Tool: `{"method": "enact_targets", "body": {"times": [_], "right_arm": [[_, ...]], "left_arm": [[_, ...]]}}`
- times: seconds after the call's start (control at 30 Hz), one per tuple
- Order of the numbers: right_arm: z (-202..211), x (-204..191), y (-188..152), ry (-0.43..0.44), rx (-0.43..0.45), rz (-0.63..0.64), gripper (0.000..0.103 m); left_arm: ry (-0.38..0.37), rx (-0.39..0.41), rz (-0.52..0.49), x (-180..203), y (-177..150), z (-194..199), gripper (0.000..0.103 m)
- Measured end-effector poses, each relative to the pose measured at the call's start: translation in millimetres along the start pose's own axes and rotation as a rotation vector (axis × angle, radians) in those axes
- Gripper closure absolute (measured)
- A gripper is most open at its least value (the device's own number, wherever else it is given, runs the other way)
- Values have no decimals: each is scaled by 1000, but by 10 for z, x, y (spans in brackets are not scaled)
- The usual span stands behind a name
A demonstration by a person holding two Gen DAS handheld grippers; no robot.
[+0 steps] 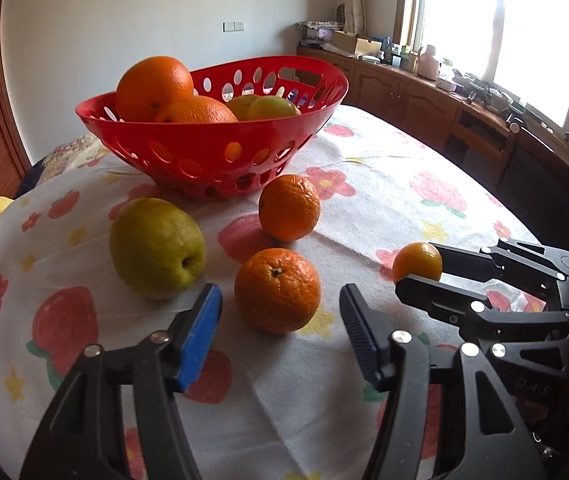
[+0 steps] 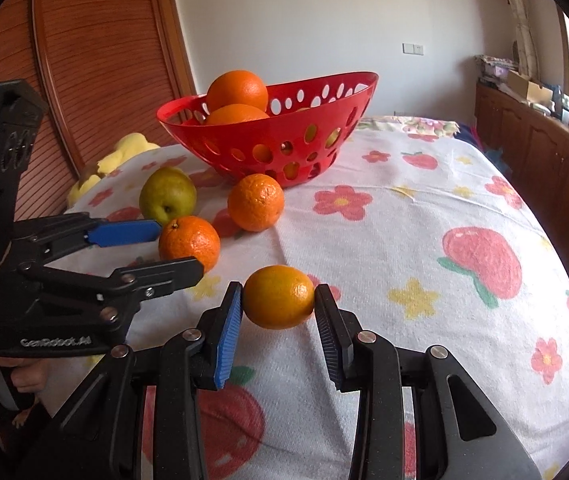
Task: Organize fruits
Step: 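Grasp another mandarin with the left tool while the right tool holds its mandarin, then carry both mandarins over the red basket with both tools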
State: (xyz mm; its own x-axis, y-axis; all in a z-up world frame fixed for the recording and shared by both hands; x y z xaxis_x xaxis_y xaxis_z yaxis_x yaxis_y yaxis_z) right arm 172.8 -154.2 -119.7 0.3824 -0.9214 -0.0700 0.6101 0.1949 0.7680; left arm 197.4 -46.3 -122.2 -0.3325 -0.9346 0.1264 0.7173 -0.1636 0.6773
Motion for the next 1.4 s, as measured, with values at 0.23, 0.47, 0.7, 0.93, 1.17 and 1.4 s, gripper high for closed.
{"method": "enact_targets", "body": {"times": [0.23,0.47,0.7,0.93,1.17,1.4], "right_arm": [[-9,-19,-8,3,1,8,67],[-19,-80,-12,-7,4,40,67],[-28,-76,-10,3,5,39,67],[-40,-78,-11,5,7,40,67],[-27,-75,-11,0,15,33,67],[71,-24,30,-23,33,26,67]], "left_arm": [[5,-6,12,14,47,-48,49],[17,-21,23,-19,68,-100,57],[1,3,34,-58,25,-4,59],[-5,41,31,-33,-9,207,59],[-9,101,40,-44,13,445,59],[1,153,59,-161,105,606,59]]}}
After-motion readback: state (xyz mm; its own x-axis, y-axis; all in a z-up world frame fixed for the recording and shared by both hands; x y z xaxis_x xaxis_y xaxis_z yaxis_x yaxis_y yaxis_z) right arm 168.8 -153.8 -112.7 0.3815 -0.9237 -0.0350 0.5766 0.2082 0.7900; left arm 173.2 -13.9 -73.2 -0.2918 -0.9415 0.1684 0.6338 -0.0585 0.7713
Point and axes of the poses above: each gripper's, at about its wrist camera, not at the fingertips, and z roughly against the way its jaws point, x to its right, y to its top, the point moved 3 cm from there along -z, roughly the way its jaws point, and after that the axes turned 5 degrees about z, right-handed, at the moved point
